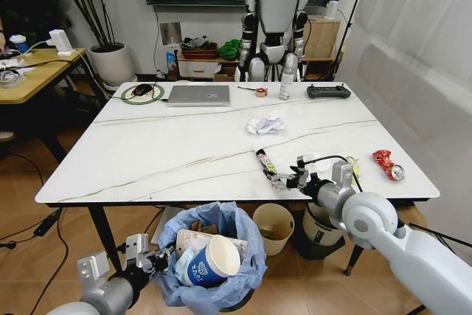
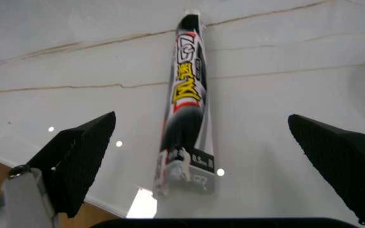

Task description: Pick up the trash bin and place the trash from the table into it.

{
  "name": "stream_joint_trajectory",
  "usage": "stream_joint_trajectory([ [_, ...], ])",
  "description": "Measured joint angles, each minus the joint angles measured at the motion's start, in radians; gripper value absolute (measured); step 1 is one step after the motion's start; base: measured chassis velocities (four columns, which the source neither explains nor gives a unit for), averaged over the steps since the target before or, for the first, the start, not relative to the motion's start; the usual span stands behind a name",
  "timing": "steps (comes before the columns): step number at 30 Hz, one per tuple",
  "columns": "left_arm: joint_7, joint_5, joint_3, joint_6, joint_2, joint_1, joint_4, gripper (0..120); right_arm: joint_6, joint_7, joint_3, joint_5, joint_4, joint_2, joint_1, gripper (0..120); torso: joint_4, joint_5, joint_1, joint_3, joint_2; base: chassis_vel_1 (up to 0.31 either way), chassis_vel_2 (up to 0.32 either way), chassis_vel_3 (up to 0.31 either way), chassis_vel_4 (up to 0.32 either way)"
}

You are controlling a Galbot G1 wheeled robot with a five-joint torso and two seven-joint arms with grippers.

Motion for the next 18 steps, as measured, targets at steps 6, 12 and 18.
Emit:
stream_joint_trajectory([
  [6,0.0,0.0,0.002,-0.001,0.004,-0.012,0.003,0,0.004,0.007,0.022,-0.012,0.023,-0.001,-0.04,100,0.0,0.0001,0.0,0.0,0.0,0.0,0.0,0.0,0.0],
  [12,0.0,0.0,0.004,-0.001,0.008,-0.016,0.007,0,0.016,0.004,0.001,-0.014,0.013,0.01,-0.035,100,0.0001,0.0002,0.0,0.0,0.0,0.0,0.0,0.0,0.0],
  [18,0.0,-0.002,0.001,-0.002,0.011,-0.017,0.007,0,0.028,-0.004,-0.038,-0.018,-0.02,0.033,-0.013,96,0.0001,0.0001,0.0,0.0,0.0,0.0,0.0,0.0,0.0],
])
